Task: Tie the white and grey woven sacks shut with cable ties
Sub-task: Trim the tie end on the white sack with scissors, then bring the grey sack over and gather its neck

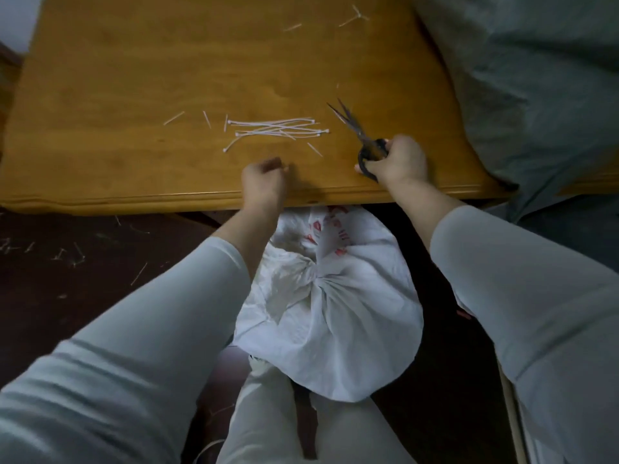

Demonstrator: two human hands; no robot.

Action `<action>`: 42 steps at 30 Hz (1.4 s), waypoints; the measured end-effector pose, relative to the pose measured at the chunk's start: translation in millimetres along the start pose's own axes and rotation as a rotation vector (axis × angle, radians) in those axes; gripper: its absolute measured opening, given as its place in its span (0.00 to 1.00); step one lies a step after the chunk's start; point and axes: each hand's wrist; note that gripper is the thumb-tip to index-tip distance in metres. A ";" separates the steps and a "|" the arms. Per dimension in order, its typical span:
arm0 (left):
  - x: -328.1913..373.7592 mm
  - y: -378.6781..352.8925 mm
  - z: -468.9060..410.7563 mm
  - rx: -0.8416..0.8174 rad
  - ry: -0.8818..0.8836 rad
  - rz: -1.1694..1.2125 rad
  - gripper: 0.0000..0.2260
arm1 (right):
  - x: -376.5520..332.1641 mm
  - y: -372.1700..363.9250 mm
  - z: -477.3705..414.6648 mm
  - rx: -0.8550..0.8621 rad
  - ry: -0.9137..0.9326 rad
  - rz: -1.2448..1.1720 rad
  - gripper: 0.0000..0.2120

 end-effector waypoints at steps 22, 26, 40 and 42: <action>-129.2 10.4 32.8 -0.629 -0.552 -1.363 0.28 | 104.1 -61.9 87.9 -0.492 0.379 0.225 0.21; -151.1 7.9 33.9 -0.598 -0.503 -1.396 0.26 | 132.6 -91.2 102.8 -0.763 0.327 0.265 0.27; -29.4 -2.1 67.7 -0.338 -0.893 -0.935 0.17 | 70.5 41.0 101.8 -0.224 0.277 0.187 0.20; 6.0 -3.5 78.9 -0.319 -0.934 -0.870 0.18 | 58.2 78.8 97.9 -0.097 0.305 0.180 0.18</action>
Point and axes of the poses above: each hand's wrist, its own z-axis away from the middle knuckle, its own y-axis out of the back of the hand, x = y × z, and after that the axes turned 11 degrees about x, right-handed
